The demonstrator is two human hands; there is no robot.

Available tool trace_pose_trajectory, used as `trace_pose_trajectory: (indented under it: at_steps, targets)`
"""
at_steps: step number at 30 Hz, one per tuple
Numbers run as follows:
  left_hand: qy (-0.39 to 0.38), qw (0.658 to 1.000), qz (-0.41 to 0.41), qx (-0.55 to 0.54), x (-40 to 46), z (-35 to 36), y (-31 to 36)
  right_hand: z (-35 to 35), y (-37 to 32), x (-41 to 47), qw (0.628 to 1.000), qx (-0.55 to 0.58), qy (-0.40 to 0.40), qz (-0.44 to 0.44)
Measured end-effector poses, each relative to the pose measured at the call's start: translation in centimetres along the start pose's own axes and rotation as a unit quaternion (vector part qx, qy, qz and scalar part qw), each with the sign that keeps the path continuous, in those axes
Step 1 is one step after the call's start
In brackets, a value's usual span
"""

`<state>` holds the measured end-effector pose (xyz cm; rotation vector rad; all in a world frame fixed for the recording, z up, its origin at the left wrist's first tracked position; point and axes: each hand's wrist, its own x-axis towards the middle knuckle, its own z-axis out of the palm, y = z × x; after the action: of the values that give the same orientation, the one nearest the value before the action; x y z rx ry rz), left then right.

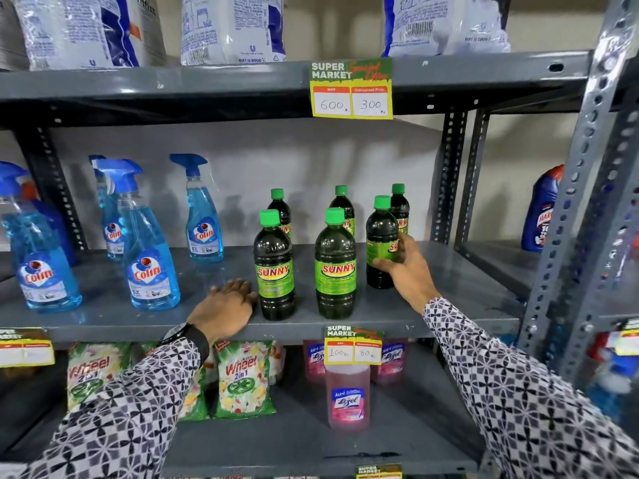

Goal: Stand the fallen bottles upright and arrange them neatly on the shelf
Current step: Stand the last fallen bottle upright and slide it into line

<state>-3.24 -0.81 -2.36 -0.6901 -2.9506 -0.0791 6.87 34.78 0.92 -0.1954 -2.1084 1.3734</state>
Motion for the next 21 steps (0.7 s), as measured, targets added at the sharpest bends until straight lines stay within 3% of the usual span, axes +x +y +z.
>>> trace_pose_trajectory:
  at_steps: [11,17,21]
  targets:
    - [-0.001,1.0,-0.003,-0.003,0.0,-0.3,0.4,0.5,3.4,2.6,0.999,-0.045,0.01,-0.008]
    - [-0.006,1.0,-0.001,0.005,-0.1,-0.4,0.5,0.7,1.4,1.1,0.992,-0.12,0.035,-0.027]
    - [-0.001,1.0,-0.004,-0.013,-0.4,-0.8,0.8,0.5,1.4,1.2,0.994,-0.11,0.025,-0.013]
